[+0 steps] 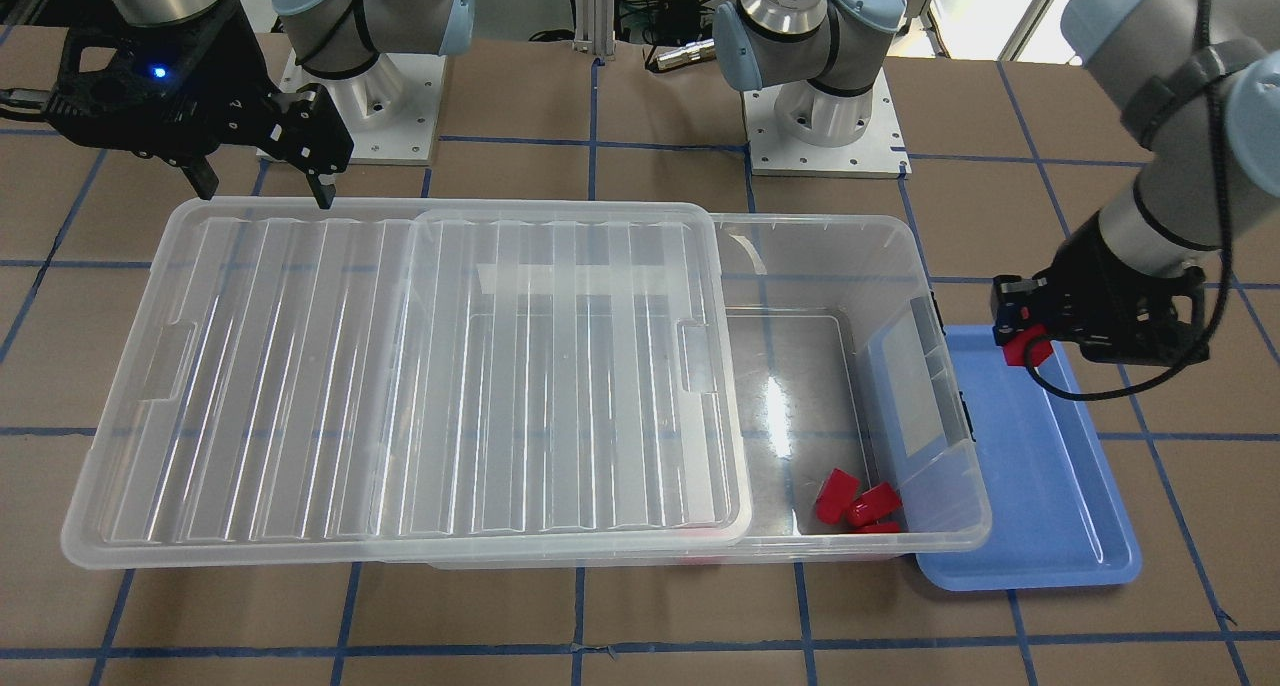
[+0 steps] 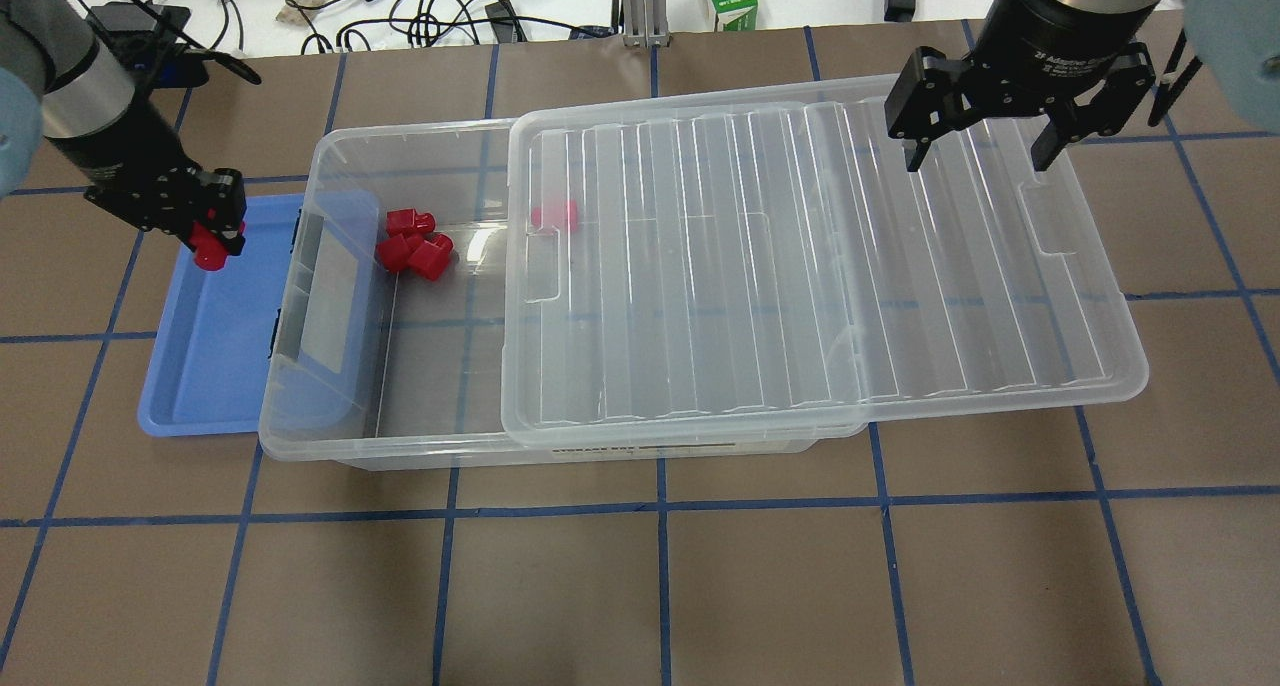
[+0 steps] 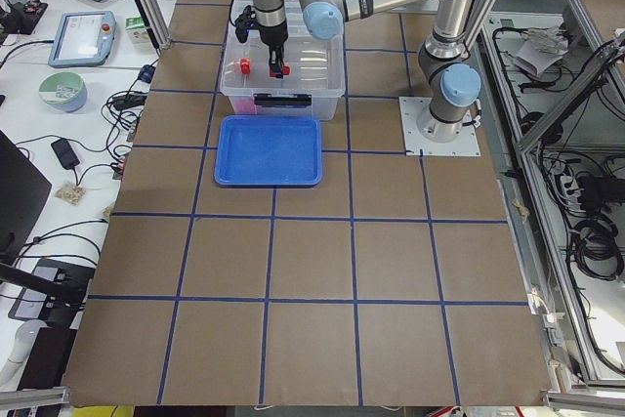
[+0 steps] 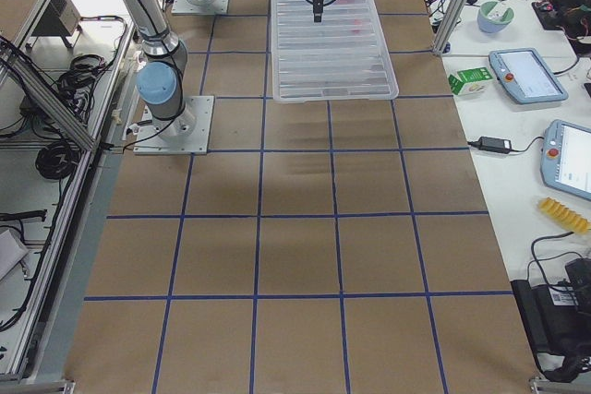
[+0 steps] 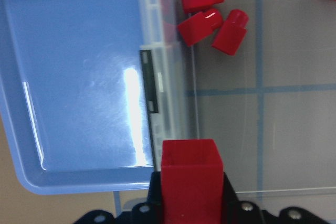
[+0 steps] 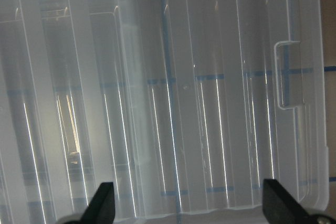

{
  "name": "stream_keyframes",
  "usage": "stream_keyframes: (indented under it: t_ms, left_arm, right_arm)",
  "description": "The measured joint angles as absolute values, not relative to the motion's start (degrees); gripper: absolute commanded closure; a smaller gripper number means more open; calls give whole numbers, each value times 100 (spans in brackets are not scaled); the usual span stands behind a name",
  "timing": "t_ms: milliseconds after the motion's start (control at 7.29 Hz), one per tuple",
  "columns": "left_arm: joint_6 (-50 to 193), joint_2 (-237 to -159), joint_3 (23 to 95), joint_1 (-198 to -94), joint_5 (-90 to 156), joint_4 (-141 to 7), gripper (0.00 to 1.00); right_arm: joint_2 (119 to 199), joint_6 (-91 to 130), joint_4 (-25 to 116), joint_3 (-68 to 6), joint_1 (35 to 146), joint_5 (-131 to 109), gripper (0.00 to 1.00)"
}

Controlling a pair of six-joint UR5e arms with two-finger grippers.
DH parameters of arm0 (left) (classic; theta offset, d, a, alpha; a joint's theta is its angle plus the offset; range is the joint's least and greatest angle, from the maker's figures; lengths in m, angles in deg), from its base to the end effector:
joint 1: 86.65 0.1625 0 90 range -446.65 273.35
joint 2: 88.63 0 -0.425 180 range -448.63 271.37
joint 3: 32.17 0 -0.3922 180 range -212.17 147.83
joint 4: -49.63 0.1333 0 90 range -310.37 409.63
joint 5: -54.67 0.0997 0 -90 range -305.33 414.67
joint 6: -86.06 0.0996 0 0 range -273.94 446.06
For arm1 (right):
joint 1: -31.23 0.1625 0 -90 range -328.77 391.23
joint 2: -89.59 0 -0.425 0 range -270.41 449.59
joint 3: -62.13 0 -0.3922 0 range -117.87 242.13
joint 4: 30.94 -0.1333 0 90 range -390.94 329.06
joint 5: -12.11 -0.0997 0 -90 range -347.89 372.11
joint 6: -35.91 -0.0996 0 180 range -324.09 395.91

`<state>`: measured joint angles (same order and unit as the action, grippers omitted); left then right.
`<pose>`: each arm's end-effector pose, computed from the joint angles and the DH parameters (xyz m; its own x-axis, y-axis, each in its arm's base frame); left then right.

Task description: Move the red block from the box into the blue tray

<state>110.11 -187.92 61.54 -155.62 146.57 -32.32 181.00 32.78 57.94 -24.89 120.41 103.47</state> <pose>0.0730 -0.5521 0.3859 -0.9985 0.0539 0.0050 0.0541 0.9943 0.0923 0.1240 -0.4876 0.5237 -0.9973 0.0701 0.0205 0.0688 0.9959 -0.0583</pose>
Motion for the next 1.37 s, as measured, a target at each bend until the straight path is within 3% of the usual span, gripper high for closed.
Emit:
stream_keyframes:
  t_ms: [549,686,824,961,1098,1373]
  left_arm:
    - [11921,-19620,6888,-14744,14419,-1822,100]
    - [11931,-19820,7099,-14728,14374,-1353,89]
    - [11953,-19941,7218,-14717,14355,-1057,38]
    - [11968,-20042,7282,-14702,14348,-827,8]
    - [11958,-20130,7289,-14699,14343,-670,0]
    - [11882,-19960,7130,-14819,14360,-792,0]
  right_arm:
    - [18081,4446,5811,-2555,10488,10378,0]
    - [18040,4950,5957,-2711,10065,10364,0]
    - [17997,5258,6302,-2972,9742,10363,0]
    - [17976,5502,6720,-3295,9497,10360,0]
    - [17949,5658,7133,-3626,9325,10355,0]
    - [17701,5757,7829,-4119,9229,10352,0]
